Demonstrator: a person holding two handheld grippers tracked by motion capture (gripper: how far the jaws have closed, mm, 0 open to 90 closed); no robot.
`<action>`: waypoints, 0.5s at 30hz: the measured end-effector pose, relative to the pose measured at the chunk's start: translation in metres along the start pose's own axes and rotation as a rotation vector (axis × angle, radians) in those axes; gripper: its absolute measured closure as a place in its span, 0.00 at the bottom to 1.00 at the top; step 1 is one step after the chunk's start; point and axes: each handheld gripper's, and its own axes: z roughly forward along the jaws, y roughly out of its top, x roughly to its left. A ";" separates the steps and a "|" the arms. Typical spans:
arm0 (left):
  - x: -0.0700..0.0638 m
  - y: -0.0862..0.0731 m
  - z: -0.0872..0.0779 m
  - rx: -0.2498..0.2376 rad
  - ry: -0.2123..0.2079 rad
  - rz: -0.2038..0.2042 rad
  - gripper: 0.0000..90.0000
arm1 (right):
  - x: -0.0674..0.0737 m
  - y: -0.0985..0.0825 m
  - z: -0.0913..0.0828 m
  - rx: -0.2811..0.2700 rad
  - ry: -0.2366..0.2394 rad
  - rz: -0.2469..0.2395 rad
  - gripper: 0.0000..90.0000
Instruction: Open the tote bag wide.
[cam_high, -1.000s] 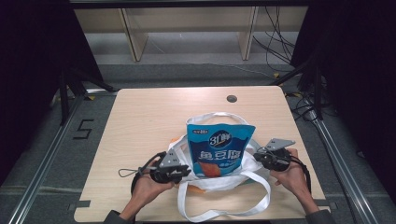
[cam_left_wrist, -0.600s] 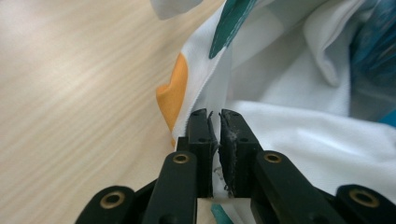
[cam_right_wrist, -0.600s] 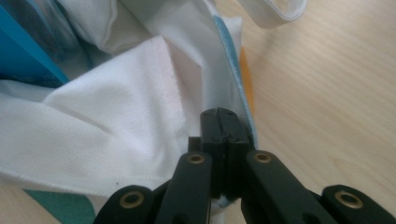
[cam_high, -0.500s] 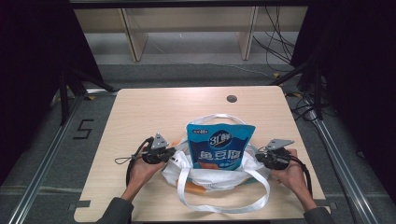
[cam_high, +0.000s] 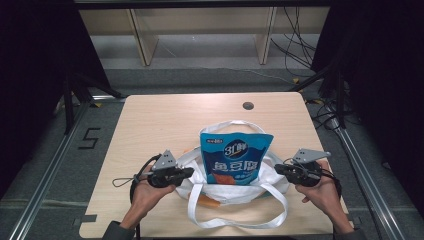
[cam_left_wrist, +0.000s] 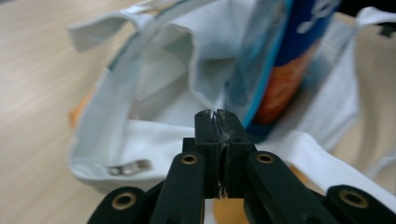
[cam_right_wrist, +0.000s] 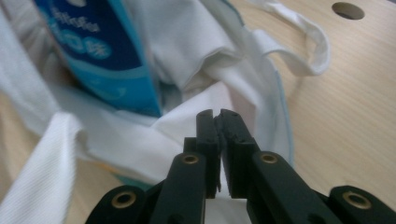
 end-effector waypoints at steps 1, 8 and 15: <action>0.000 0.000 0.000 0.000 0.000 0.000 0.99 | 0.000 0.000 0.000 0.000 0.000 0.000 0.98; -0.006 -0.026 0.025 0.102 -0.030 -0.008 0.99 | 0.016 -0.017 0.018 0.082 0.089 -0.026 1.00; -0.006 -0.035 0.040 0.177 0.009 0.048 0.99 | 0.026 -0.034 0.043 0.171 0.083 -0.034 1.00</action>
